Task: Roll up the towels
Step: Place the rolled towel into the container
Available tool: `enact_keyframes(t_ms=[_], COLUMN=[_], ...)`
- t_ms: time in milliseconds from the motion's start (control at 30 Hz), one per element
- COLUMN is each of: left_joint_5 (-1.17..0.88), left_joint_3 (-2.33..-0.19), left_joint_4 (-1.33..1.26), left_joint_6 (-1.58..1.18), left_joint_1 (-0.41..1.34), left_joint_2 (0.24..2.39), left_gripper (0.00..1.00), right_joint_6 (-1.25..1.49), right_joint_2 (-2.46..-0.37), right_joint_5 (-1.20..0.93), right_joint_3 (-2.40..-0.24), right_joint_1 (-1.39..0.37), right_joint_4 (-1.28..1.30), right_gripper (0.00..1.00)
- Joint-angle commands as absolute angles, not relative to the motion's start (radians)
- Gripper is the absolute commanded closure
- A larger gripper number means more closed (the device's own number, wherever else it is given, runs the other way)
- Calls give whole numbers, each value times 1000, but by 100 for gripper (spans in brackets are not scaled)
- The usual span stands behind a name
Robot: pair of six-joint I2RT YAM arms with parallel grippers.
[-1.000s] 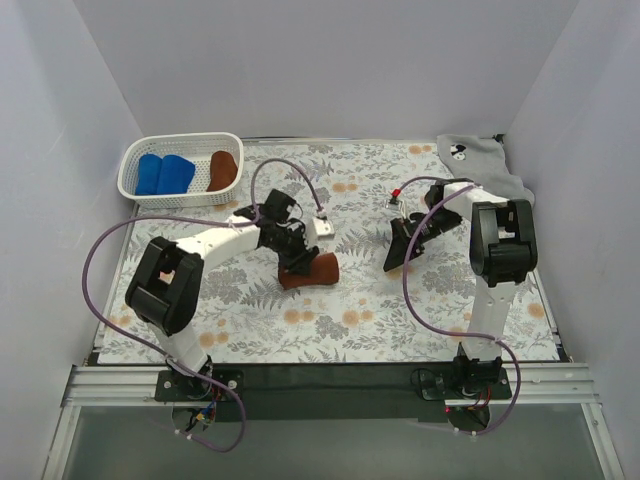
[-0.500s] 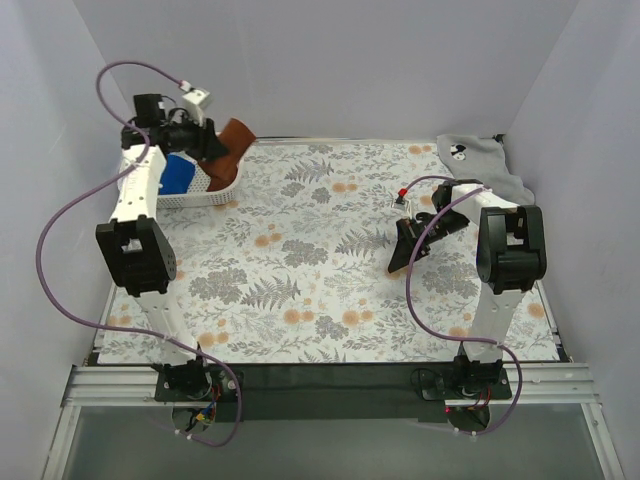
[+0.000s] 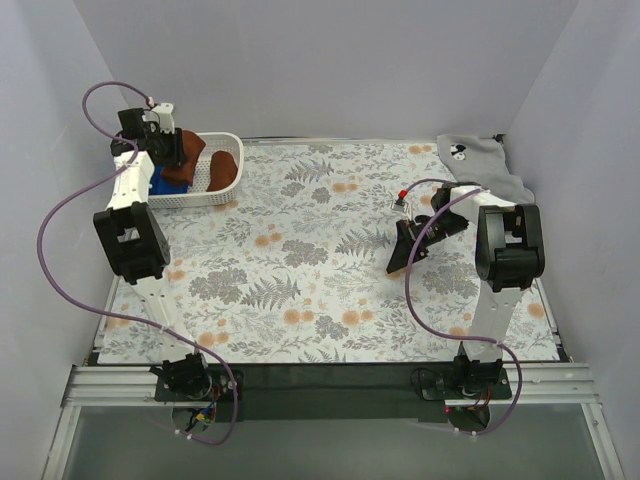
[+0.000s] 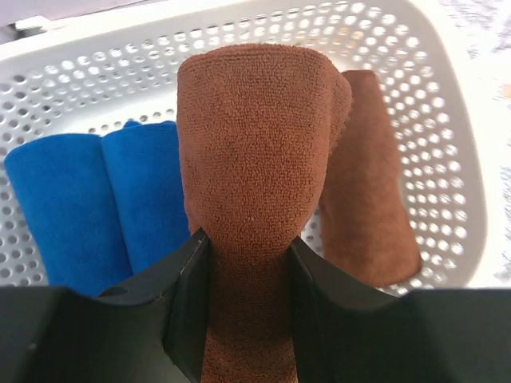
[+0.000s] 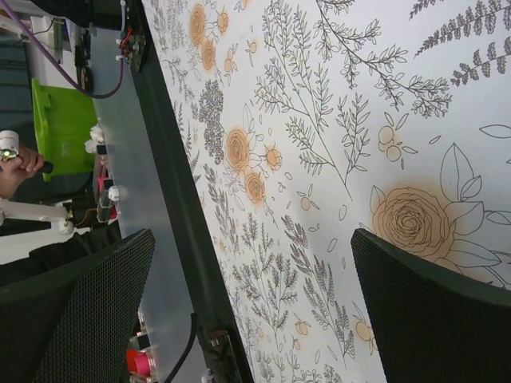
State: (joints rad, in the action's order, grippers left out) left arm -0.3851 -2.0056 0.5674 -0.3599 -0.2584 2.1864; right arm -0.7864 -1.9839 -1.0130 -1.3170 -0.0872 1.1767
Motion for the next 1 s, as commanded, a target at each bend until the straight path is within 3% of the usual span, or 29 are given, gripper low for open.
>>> enact_keyframes(t_ms=[0,500,967], left_joint_5=[-218,167,91], left_joint_3=[-1990,-1948,-1956], left_joint_4=[469,416,439], left_joint_6=[-405,-420,-433], left_joint_1=[-229,-106,-80], left_joint_2=[2160,2223,2284], left_gripper=[100,100,100], right_joint_6=[-798,-781,-788], right_joint_2=[-1994,-2008,-2036], right_joint_5=[-1043,-1066,-1091], right_joint_3=[-1315,-1305,-1298], right_joint_1=[-87,-87,-87], right_joint_4=[1181,1181,1181], right_gripper=[2,2,2])
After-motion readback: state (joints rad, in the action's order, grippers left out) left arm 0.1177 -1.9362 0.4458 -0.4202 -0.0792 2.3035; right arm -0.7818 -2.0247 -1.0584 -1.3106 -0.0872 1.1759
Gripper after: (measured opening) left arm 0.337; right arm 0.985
